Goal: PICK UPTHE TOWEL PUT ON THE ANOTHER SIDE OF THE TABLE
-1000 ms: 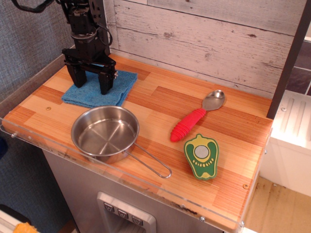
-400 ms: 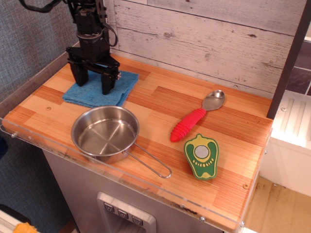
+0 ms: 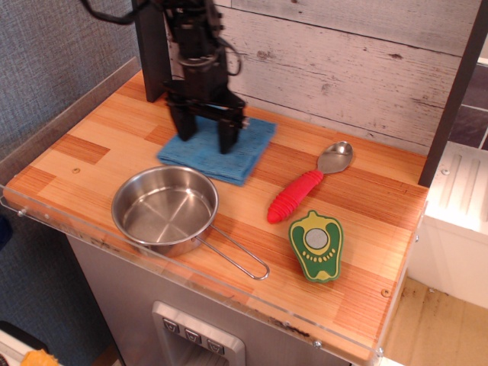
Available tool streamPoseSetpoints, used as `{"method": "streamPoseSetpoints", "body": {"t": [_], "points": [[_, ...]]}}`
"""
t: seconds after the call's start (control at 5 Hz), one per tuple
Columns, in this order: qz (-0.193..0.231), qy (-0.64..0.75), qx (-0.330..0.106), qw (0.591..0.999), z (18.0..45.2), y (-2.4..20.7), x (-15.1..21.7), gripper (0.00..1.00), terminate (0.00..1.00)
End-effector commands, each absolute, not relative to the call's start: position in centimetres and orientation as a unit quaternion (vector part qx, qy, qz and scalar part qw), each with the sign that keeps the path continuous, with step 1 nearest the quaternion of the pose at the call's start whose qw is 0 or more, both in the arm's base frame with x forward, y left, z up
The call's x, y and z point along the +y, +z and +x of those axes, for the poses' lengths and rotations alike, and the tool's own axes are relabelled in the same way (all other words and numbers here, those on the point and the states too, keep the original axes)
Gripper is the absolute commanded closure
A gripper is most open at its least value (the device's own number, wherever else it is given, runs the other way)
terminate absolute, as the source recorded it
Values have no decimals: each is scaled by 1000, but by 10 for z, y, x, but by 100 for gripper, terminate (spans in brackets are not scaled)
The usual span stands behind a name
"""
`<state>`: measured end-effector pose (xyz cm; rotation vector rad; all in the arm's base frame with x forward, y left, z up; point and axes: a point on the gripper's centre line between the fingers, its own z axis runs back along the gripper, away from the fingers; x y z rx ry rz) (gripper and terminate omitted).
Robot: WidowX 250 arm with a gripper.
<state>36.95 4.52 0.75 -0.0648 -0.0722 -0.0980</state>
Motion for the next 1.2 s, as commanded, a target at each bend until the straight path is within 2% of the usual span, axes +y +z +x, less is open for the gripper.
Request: {"method": "streamPoseSetpoints", "body": {"t": [0.0,0.4,0.8,1.0], "points": [[-41,-80,-37,995,375,2,-1,0,0],[-49,-85,-55,994,380,15,-11,0,0],[-59,-86,-89,991,403,60,-19,0,0],[-49,-99,-105,988,402,88,-27,0,0]]}}
